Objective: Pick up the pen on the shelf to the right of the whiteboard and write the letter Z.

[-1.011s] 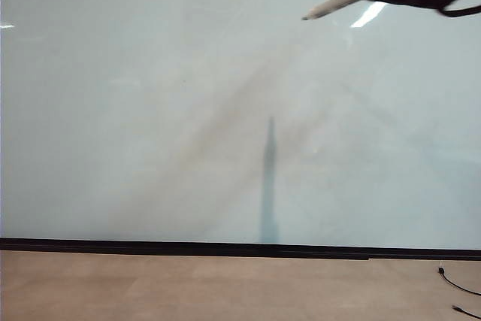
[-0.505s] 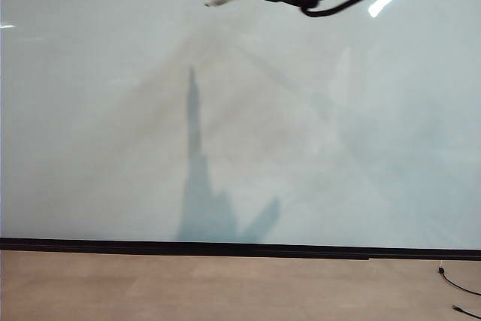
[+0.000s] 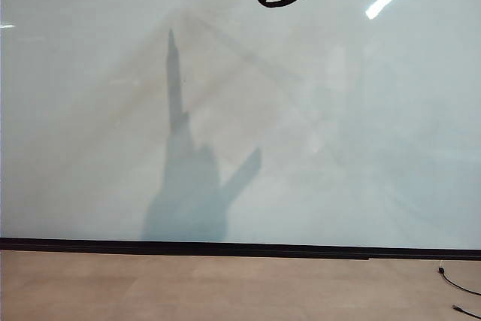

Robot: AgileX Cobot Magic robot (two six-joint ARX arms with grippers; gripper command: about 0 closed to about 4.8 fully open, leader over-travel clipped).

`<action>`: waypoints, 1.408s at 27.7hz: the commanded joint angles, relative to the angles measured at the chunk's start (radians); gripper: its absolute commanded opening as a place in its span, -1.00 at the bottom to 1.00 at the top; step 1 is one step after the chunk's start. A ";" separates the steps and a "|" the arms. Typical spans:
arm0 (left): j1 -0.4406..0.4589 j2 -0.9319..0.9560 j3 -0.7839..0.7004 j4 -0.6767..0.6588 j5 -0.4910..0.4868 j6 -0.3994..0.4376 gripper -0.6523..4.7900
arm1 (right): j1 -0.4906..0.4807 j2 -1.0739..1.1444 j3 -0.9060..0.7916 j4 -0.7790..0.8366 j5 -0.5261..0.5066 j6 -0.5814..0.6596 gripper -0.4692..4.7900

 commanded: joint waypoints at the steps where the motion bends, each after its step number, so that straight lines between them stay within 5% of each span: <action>1: 0.000 0.000 0.002 0.005 0.000 0.004 -0.78 | 0.001 -0.001 0.022 -0.034 0.021 -0.001 -0.86; 39: 0.000 0.000 0.002 0.005 0.000 0.004 -0.78 | -0.068 -0.026 0.030 -0.079 0.130 -0.002 -0.86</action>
